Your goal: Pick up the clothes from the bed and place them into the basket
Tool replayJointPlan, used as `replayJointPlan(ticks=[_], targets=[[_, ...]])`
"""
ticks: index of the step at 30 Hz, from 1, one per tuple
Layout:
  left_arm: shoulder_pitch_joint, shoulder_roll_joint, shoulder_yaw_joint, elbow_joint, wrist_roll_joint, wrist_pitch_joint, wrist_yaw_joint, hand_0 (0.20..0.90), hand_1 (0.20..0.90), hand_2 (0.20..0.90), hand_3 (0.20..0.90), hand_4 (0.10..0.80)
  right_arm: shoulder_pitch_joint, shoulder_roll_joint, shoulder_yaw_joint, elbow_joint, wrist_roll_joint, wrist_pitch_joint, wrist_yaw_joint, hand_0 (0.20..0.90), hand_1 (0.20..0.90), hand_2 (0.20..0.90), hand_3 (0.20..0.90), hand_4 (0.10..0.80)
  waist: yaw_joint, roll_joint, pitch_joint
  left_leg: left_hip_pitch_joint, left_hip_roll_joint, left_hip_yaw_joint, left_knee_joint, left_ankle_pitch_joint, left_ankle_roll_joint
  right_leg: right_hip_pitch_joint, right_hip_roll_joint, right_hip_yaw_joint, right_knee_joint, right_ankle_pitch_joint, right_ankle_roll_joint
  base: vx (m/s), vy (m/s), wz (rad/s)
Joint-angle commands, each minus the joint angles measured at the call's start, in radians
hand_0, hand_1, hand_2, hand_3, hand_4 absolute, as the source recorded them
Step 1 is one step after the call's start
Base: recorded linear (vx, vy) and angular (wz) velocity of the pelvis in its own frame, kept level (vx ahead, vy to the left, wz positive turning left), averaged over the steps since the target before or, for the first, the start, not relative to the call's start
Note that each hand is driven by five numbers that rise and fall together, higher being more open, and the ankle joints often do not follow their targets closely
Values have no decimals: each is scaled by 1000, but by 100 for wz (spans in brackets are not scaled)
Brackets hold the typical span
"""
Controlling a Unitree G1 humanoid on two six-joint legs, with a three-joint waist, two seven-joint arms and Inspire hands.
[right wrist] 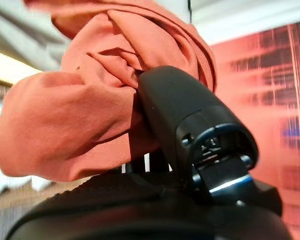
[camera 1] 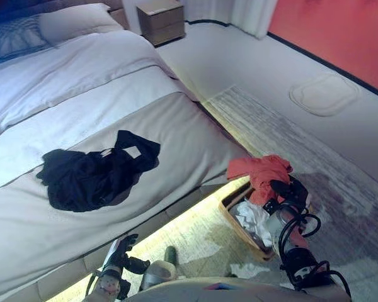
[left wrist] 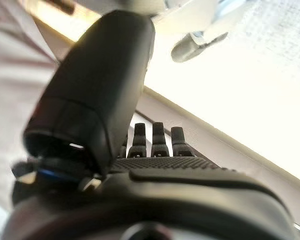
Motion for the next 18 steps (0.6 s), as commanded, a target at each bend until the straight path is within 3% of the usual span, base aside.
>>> replayJointPlan(ticks=[1, 3, 8, 18], targets=[[-64, 0, -10, 5, -11, -77, 20, 900, 900, 900, 900, 800, -107, -79, -52, 3, -14, -90, 6, 300, 300, 300, 200, 100, 15, 23, -22, -98, -69, -63, 46, -54, 26, 94, -47, -71, 34, -64, 76, -14, -60, -10], [-38, -11, 3, 7, -13, -94, 29, 900, 900, 900, 900, 800, -110, -88, -47, 38, -24, -86, 4, 300, 300, 300, 200, 100, 35, 28, -26, -90, -90, -168, 32, -47, 27, 76, -33, -41, 52, -74, 65, -11, -59, -4], [-13, -7, 9, 24, 34, -98, 27, 900, 900, 900, 900, 800, -117, -96, -60, 107, -6, -74, -20, 300, 300, 300, 200, 100, 33, 37, -30, -78, -78, -162, 47, -57, 18, 67, -41, -66, 69, -79, 56, 31, -23, 2], [-18, 21, -4, 16, 30, -107, 11, 900, 900, 900, 900, 800, -176, -169, -105, 226, 13, -47, 7, 300, 300, 300, 200, 100, 45, 62, -21, -78, -90, -204, 37, -43, 1, 63, -46, -90, 74, -81, 51, 27, -24, 12]])
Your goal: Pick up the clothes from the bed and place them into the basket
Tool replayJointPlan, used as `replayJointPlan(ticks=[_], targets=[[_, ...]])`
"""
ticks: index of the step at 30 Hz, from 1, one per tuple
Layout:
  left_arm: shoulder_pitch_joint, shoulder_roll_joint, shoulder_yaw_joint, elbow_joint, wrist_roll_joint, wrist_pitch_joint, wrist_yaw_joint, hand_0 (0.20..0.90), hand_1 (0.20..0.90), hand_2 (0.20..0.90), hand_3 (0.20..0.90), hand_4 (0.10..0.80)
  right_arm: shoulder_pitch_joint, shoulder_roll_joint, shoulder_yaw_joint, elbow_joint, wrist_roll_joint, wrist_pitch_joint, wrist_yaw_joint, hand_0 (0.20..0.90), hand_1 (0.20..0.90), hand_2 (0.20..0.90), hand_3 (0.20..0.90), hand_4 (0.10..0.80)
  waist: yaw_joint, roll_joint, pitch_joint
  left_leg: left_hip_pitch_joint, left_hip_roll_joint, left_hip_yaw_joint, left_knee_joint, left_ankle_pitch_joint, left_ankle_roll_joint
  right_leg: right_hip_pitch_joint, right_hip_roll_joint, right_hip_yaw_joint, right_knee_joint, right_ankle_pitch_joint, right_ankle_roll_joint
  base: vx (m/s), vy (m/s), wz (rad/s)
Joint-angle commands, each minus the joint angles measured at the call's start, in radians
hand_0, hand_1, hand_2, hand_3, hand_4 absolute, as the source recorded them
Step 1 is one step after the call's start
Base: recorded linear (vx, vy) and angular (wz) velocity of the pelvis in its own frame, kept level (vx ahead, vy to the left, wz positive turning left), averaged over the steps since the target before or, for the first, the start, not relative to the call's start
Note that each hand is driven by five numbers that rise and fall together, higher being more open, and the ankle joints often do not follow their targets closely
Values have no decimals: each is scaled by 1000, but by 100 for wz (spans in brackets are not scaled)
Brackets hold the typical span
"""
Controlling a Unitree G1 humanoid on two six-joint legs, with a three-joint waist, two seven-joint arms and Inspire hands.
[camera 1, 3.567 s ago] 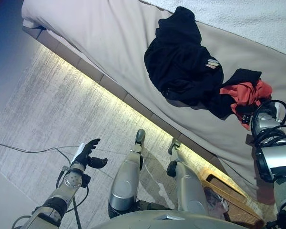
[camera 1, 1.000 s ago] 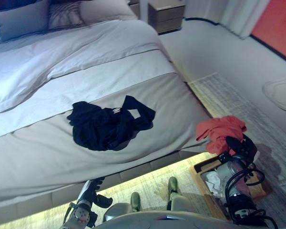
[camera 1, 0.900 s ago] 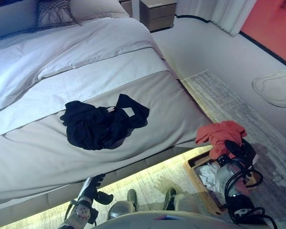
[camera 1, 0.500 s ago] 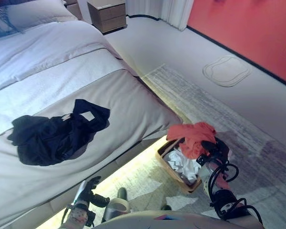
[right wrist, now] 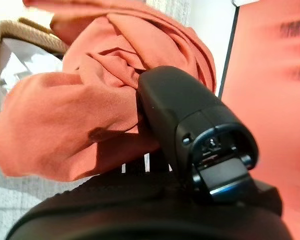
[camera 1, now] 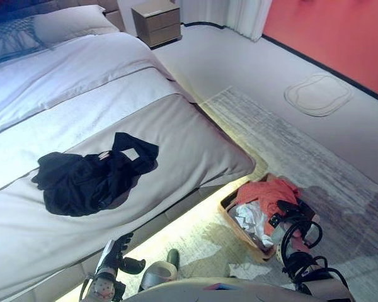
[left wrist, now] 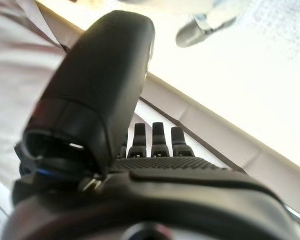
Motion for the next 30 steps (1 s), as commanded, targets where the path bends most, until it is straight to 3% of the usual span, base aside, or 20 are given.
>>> replayJointPlan(ticks=[1, 20, 21, 22, 30], targets=[[-39, 18, -26, 13, 16, -60, 10, 900, 900, 900, 900, 800, -116, -145, -29, -26, 6, -58, 5, 300, 300, 300, 200, 100, 32, 4, -19, -80, -41, -126, 33, -36, 1, 46, -3, -70, 80, -91, 32, -1, -34, 5], [-15, 32, -31, 22, 12, -90, 7, 900, 900, 900, 900, 800, -204, -246, -79, 47, 37, -15, -4, 300, 300, 300, 200, 100, 49, 26, 10, -103, -41, -155, 44, -17, -25, 41, -2, -95, 91, -101, 20, 17, -13, 2], [-12, 33, -30, 22, 15, -90, 6, 900, 900, 900, 900, 800, -208, -251, -83, 54, 30, -13, -4, 368, 368, 368, 280, 180, 50, 28, 10, -103, -42, -156, 44, -17, -26, 42, -3, -96, 92, -101, 20, 0, 0, 0], [-11, 33, -29, 22, 16, -90, 4, 900, 900, 900, 900, 800, -211, -258, -87, 58, 27, -7, -2, 900, 900, 900, 900, 800, 49, 29, 10, -103, -42, -156, 44, -17, -27, 43, -3, -97, 92, -102, 20, 0, 0, 0], [-7, 41, -30, 31, 10, -65, -19, 900, 900, 900, 900, 800, -222, -283, -81, 88, 49, 34, 63, 900, 900, 900, 900, 800, 46, 32, 14, -101, -40, -157, 47, -17, -31, 43, -6, -100, 99, -107, 19, 13, 0, 0]])
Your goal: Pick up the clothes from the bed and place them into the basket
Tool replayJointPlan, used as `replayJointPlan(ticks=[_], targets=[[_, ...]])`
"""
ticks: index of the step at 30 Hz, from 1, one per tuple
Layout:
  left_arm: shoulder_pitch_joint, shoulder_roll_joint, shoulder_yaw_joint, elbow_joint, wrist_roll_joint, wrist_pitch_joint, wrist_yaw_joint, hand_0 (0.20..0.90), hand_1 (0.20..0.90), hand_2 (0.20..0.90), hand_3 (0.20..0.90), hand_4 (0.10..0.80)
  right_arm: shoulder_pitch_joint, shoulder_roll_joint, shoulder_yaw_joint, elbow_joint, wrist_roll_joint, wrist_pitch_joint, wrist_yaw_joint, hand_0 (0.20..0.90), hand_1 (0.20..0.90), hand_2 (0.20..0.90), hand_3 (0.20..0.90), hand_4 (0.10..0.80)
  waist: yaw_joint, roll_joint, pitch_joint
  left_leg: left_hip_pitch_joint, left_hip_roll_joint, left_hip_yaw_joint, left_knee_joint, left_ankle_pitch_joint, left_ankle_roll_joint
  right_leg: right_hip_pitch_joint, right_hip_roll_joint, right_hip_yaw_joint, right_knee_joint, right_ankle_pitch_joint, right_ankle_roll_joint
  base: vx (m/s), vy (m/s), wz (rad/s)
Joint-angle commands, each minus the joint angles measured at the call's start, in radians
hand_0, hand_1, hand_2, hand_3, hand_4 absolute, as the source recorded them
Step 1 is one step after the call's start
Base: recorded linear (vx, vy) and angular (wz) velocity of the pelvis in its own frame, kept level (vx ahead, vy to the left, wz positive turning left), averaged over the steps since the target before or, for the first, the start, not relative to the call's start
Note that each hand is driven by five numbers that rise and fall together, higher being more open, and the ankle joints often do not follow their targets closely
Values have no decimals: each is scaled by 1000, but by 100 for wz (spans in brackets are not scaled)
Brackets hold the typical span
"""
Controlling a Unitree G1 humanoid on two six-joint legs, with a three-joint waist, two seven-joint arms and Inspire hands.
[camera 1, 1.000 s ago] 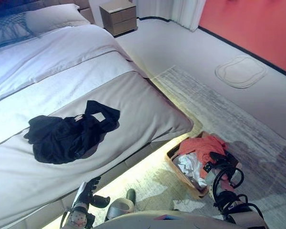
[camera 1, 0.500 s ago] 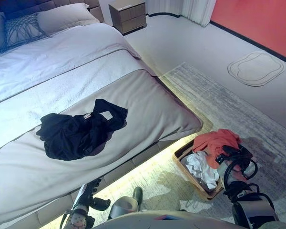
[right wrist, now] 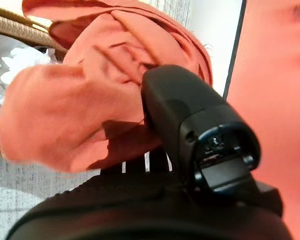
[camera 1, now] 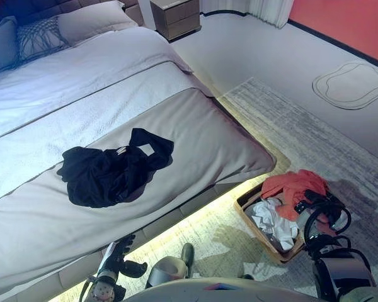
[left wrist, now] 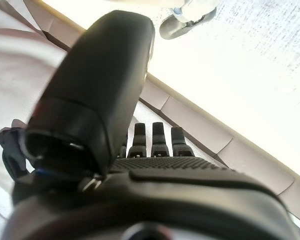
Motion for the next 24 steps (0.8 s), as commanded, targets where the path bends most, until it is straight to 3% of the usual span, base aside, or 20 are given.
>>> replayJointPlan(ticks=[1, 24], targets=[[-33, 40, -29, 22, 1, -25, 3, 900, 900, 900, 900, 800, -105, -113, 28, -33, 11, -50, 21, 900, 900, 900, 900, 800, 12, -23, -14, -92, -30, -135, 47, -20, -33, 41, 9, -74, 99, -101, 10, 32, 3, 0], [-41, 36, -27, 12, -8, -22, 8, 900, 900, 900, 900, 800, -93, -68, 56, -11, 13, -50, 53, 900, 900, 900, 900, 800, 26, -33, -17, -85, -22, -139, 36, -13, -38, 52, 28, -80, 98, -113, -2, -4, -2, 0]])
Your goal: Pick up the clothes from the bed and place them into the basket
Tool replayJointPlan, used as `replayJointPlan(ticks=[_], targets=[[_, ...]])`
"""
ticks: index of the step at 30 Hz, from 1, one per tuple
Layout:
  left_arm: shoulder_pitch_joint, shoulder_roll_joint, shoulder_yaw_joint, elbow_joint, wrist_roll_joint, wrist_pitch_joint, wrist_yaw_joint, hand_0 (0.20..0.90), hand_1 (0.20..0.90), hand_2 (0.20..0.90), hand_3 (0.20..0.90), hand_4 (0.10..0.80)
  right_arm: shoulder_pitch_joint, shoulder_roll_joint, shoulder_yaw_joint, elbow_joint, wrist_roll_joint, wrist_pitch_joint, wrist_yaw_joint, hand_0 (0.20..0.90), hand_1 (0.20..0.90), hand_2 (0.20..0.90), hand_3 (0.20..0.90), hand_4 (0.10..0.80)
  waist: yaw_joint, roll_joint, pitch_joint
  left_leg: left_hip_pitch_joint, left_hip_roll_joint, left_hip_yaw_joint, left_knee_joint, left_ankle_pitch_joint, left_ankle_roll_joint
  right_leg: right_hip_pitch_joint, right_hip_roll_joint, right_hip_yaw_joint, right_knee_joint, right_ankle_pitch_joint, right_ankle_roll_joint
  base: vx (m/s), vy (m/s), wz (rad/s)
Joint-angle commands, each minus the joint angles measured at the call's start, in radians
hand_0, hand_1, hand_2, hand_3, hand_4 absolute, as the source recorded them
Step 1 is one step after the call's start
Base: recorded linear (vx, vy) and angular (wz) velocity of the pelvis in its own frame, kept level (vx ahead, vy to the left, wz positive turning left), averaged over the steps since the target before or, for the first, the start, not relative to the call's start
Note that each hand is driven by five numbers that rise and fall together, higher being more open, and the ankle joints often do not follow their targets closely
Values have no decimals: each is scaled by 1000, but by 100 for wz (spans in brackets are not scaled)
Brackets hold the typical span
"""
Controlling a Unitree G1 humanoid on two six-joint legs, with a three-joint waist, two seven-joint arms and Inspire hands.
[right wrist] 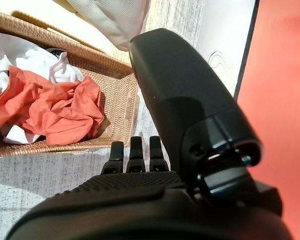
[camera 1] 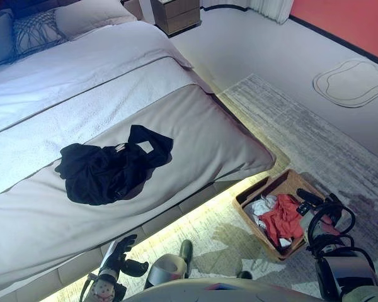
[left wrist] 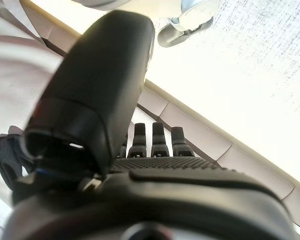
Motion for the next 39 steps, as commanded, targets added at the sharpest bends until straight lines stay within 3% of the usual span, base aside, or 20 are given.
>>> replayJointPlan(ticks=[1, 6, 11, 13, 15, 16, 17, 18, 20, 22, 24, 25, 26, 27, 30, 31, 32, 34, 38, 39], targets=[[-26, 38, -24, 13, -8, -28, 24, 900, 900, 900, 900, 800, -95, -61, 53, -30, -11, -65, -5, 900, 900, 900, 900, 800, 26, -26, -47, -96, -22, -136, 35, -13, -38, 39, 29, -80, 98, -113, -4, -49, -14, 0], [-30, 39, -13, 12, -33, -34, 28, 900, 900, 900, 900, 800, -102, -54, 87, -30, -43, -53, 48, 900, 900, 900, 900, 800, 38, -33, -50, -96, -19, -139, 35, -8, -42, 45, 37, -91, 106, -124, -9, -67, -2, 3], [-29, 46, 26, 16, -50, -25, 25, 900, 900, 900, 900, 800, -112, -46, 128, -38, -78, -38, 101, 900, 900, 900, 900, 800, 82, -44, -57, -111, -13, -179, 50, -4, -46, 55, 46, -117, 137, -154, -28, -11, -21, 14], [-25, 51, 39, 21, -47, -22, 24, 900, 900, 900, 900, 800, -121, -37, 146, -32, -89, -28, 128, 900, 900, 900, 900, 800, 105, -43, -58, -120, -9, -190, 32, 21, -54, 69, 57, -129, 138, -159, -30, 79, -54, 24], [-27, 56, 55, 33, -30, -20, 10, 900, 900, 900, 900, 800, -135, -32, 166, -24, -80, -2, 180, 900, 900, 900, 900, 800, 117, -55, -58, -130, 11, -174, 23, 23, -78, 96, 70, -129, 131, -182, -29, 102, -23, 31], [-29, 58, 61, 37, -24, -20, 2, 900, 900, 900, 900, 800, -137, -31, 167, -20, -73, 10, 197, 900, 900, 900, 900, 800, 115, -57, -56, -137, 27, -140, 24, 32, -88, 103, 70, -142, 129, -179, -26, 17, 172, 33], [-37, 59, 65, 40, -1, -23, -17, 900, 900, 900, 900, 800, -136, -36, 159, -9, -76, 26, 212, 900, 900, 900, 900, 800, 99, -59, -58, -144, 60, -47, 34, 39, -98, 113, 62, -179, 122, -164, -15, -20, 258, 46], [-51, 57, 56, 35, 33, -23, -32, 900, 900, 900, 900, 800, -126, -47, 141, -2, -73, 31, 214, 900, 900, 900, 900, 800, 66, -59, -60, -147, 104, 108, 55, 49, -104, 121, 49, -234, 127, -148, -7, -53, 327, 75], [-88, 49, 30, 19, 35, 6, -46, 900, 900, 900, 900, 800, -97, -70, 119, 5, -104, 25, 253, 900, 900, 900, 900, 800, 19, -61, -57, -154, 158, 270, 112, 53, -98, 131, 20, -299, 153, -140, -4, -66, 325, 157], [-105, 42, 19, 14, 22, 22, -45, 900, 900, 900, 900, 800, -84, -80, 121, 14, -133, 4, 311, 900, 900, 900, 900, 800, 7, -64, -53, -155, 128, 280, 121, 13, -61, 130, -7, -295, 204, -167, 4, 37, 304, 188], [-100, 40, 25, 10, 21, 25, -42, 900, 900, 900, 900, 800, -74, -75, 116, 6, -159, 16, 348, 900, 900, 900, 900, 800, 5, -75, -63, -144, 90, 280, 105, 2, -31, 140, -50, -270, 250, -137, 42, 133, 249, 97], [-102, 43, 24, 1, 17, 23, -43, 900, 900, 900, 900, 800, -69, -70, 123, -2, -200, 28, 379, 900, 900, 900, 900, 800, 6, -84, -71, -129, 56, 272, 95, -12, -3, 144, -78, -253, 286, -92, 64, 213, 347, 20], [-110, 51, 14, -9, 10, 28, -43, 900, 900, 900, 900, 800, -60, -64, 136, -17, -263, 44, 404, 900, 900, 900, 900, 800, 3, -96, -82, -96, 1, 265, 66, -32, 37, 140, -133, -230, 370, -16, 110, 242, 420, 26], [-121, 56, 5, -17, 3, 37, -42, 900, 900, 900, 900, 800, -55, -64, 149, -28, -307, 48, 419, 900, 900, 900, 900, 800, -2, -100, -87, -73, -31, 249, 45, -43, 60, 120, -178, -206, 447, 38, 140, 211, 376, 42], [-157, 76, -11, -37, -19, 56, -36, 900, 900, 900, 900, 800, -49, -70, 183, -50, -370, 59, 435, 900, 900, 900, 900, 800, -27, -89, -85, -28, -59, 193, 18, -71, 98, 25, -258, -110, 648, 102, 175, 149, 213, 65], [-177, 84, -26, -45, -26, 69, -34, 900, 900, 900, 900, 800, -51, -75, 196, -52, -370, 58, 440, 900, 900, 900, 900, 800, -49, -87, -80, -19, -55, 170, 16, -80, 104, -19, -243, -37, 677, 91, 168, 53, 64, 85], [-195, 88, -40, -52, -39, 83, -26, 900, 900, 900, 900, 800, -53, -80, 205, -55, -396, 51, 446, 900, 900, 900, 900, 800, -63, -80, -76, -31, -38, 166, 21, -67, 108, -48, -212, -18, 664, 88, 133, 28, -79, 100], [-228, 98, -64, -52, -49, 86, -12, 900, 900, 900, 900, 800, -50, -95, 237, -58, -457, 14, 450, 900, 900, 900, 900, 800, -101, -94, -57, -25, -31, 106, 18, -72, 98, -102, -151, 67, 558, 65, 117, 55, -176, 133], [-237, 114, -59, -46, -67, 100, 15, 900, 900, 900, 900, 800, -57, -126, 303, -87, -572, -29, 426, 900, 900, 900, 900, 800, -146, -142, -25, -11, -23, 41, 9, -93, 72, -165, -73, 136, 311, 78, 117, 116, -210, 93], [-237, 114, -59, -46, -67, 100, 15, 900, 900, 900, 900, 800, -58, -126, 304, -87, -572, -29, 426, 900, 900, 900, 900, 800, -148, -142, -27, -14, -22, 40, 8, -89, 72, -166, -72, 133, 306, 83, 116, 124, -274, 94]])
